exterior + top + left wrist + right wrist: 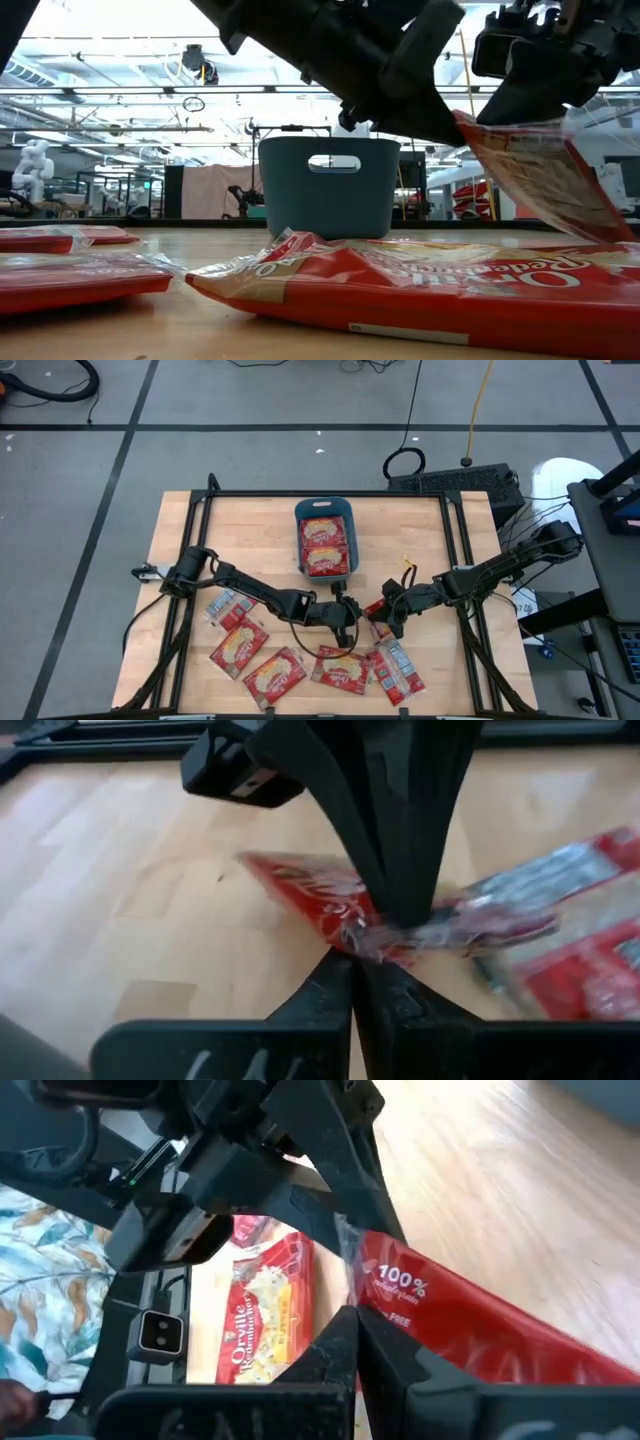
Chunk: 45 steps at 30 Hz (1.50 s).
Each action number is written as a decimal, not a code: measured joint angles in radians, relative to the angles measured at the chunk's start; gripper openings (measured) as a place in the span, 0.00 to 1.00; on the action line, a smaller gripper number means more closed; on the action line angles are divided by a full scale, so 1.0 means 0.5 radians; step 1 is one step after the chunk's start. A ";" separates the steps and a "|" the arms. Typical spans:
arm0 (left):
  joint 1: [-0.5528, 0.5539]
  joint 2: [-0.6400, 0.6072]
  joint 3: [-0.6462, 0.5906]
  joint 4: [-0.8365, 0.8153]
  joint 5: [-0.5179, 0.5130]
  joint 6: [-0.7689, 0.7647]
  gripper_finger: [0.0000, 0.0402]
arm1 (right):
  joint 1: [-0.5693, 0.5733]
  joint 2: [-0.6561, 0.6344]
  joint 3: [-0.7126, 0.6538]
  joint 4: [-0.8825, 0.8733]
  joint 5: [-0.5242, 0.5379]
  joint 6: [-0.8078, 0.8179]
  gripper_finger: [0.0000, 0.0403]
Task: Sort popcorn bags into baskets
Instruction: Put the red popcorn bag into the blue bin
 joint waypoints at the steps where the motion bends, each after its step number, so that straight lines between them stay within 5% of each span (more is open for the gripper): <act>1: -0.002 0.000 -0.001 0.023 0.009 -0.035 0.02 | 0.001 0.000 0.000 0.007 -0.002 -0.017 0.00; 9: -0.028 0.000 -0.001 0.038 0.136 -0.415 0.15 | 0.026 0.002 0.000 0.076 -0.045 0.011 0.00; 16: -0.132 -0.002 -0.001 0.188 0.502 -0.644 0.28 | 0.235 0.002 -0.001 0.272 -0.046 0.089 0.00; 28: -0.302 -0.002 0.001 0.004 0.435 -0.691 0.38 | 0.615 0.002 -0.002 0.032 -0.044 0.204 0.00; 32: -0.301 -0.002 0.001 -0.102 0.262 -0.675 0.38 | 0.716 0.002 -0.002 -0.144 0.068 0.293 0.00; 38: -0.245 -0.002 0.001 -0.245 0.119 -0.590 0.34 | 0.873 0.002 -0.002 -0.483 0.168 -0.204 0.06; 45: -0.128 0.028 0.001 -0.231 0.172 -0.559 0.30 | 0.834 0.034 -0.002 -0.651 0.518 -0.936 0.28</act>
